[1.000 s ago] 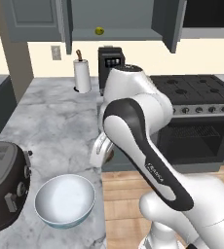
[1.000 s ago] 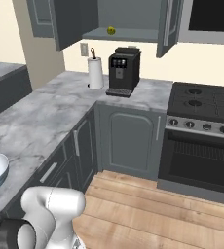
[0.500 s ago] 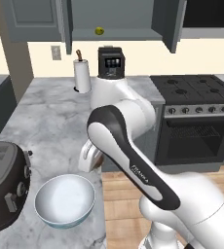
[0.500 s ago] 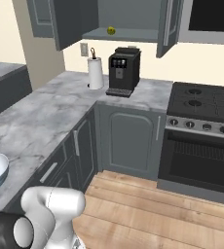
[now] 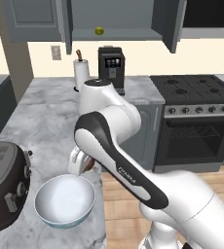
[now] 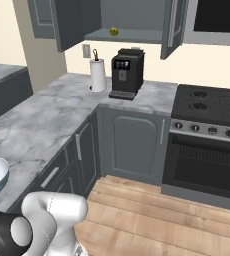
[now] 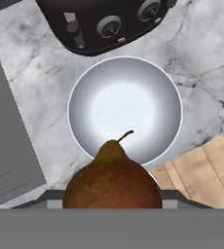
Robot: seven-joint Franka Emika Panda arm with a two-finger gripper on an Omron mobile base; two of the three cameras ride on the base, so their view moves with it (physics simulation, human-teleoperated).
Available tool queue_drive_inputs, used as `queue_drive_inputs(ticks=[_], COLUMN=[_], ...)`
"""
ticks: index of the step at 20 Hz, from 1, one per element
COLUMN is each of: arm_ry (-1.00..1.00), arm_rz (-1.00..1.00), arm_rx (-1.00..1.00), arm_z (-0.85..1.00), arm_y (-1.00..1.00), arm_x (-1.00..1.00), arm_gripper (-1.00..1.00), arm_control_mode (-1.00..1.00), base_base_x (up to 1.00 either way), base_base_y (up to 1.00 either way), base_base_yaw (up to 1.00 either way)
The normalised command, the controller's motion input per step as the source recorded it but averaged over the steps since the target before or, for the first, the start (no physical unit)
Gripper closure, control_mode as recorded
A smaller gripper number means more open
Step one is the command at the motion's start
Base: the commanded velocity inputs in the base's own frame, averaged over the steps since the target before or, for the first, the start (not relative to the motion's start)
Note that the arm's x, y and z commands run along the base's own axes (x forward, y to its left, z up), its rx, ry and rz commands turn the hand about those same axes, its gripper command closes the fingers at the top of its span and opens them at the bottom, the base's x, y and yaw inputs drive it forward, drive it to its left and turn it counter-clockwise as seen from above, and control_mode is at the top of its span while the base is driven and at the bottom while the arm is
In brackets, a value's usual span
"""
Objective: Pick the pears from the cabinet and place them in one bowl. Pick the apple from the sink and place it in the other bowl.
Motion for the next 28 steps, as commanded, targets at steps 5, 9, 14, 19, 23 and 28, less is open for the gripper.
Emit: queue_drive_inputs(ticks=[5, 9, 14, 19, 23, 28], arm_ry=[0.00, 0.00, 0.00, 0.00, 0.00, 0.00], arm_rz=[0.01, 0.01, 0.00, 0.01, 0.00, 0.00], arm_rx=[0.00, 0.00, 0.00, 0.00, 0.00, 0.00], arm_z=[-0.17, -0.16, -0.19, -0.20, -0.18, -0.19], arm_y=[0.15, 0.12, 0.04, 0.00, 0.06, 0.08], arm_x=[0.09, 0.04, 0.00, 0.00, 0.02, 0.04], arm_gripper=[1.00, 1.00, 1.00, 1.00, 1.00, 1.00], arm_control_mode=[-1.00, -1.00, -1.00, -1.00, -1.00, -1.00], base_base_x=[0.00, 0.00, 0.00, 0.00, 0.00, 0.00], base_base_y=[0.00, 0.00, 0.00, 0.00, 0.00, 0.00], base_base_yaw=[0.00, 0.00, 0.00, 0.00, 0.00, 0.00])
